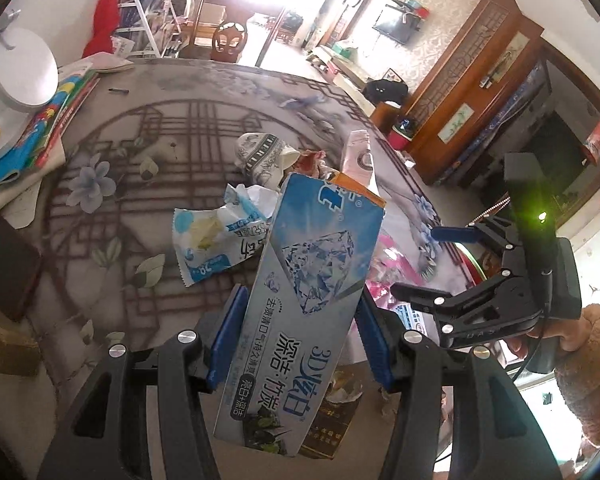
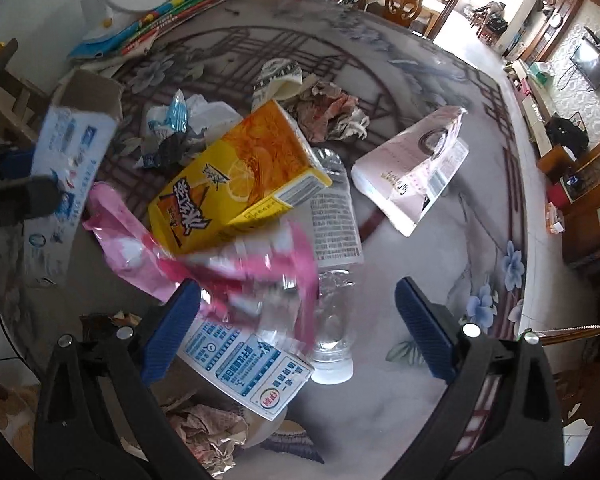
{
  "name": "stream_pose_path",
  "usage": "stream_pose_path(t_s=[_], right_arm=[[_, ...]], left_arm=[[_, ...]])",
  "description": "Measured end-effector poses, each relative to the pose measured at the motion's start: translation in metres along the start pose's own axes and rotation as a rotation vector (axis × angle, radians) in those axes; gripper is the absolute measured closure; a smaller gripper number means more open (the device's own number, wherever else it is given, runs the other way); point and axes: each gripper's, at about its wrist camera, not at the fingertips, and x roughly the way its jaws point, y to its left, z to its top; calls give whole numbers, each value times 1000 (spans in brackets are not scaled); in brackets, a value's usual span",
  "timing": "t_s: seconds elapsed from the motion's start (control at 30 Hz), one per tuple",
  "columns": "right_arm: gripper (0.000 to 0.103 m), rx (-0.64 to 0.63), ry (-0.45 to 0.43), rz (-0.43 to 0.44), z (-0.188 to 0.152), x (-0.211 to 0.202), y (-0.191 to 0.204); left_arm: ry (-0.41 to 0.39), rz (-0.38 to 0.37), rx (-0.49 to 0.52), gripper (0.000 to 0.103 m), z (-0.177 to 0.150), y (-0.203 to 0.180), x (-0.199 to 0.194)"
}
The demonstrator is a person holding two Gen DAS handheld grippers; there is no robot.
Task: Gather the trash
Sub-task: 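Grasp the pink plastic bag with the right tool while the left tool holds the box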
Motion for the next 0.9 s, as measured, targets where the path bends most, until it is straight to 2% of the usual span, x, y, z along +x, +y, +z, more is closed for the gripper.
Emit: stream_pose_path(t_s=[0.23,0.37,0.47,0.57,0.6,0.67,0.73,0.87,0.9], right_arm=[[6,-14,-47,68,10,-9,20],[6,-67,-46,78,7,1,46],[6,-44,-43,82,7,16,54],[29,28,-39,136,9,23,52],[47,42,-45,156,10,22,52],[52,55,-56,147,10,18,53],[73,81,-64,168,8,14,49],[80,178,-106,187,2,-5,31],[86,198,-122,188,0,-11,27]], left_arm=[[-34,50,-12,52,6,2,-3],[-69,75,-17,52,11,3,-12],[-100,88,-18,52,16,4,-21],[-108,98,-22,52,19,7,-24],[-108,100,-24,52,19,8,-24],[-107,103,-31,52,18,10,-24],[-104,104,-36,52,17,12,-24],[-107,101,-36,52,18,11,-25],[-110,101,-32,52,19,9,-25]])
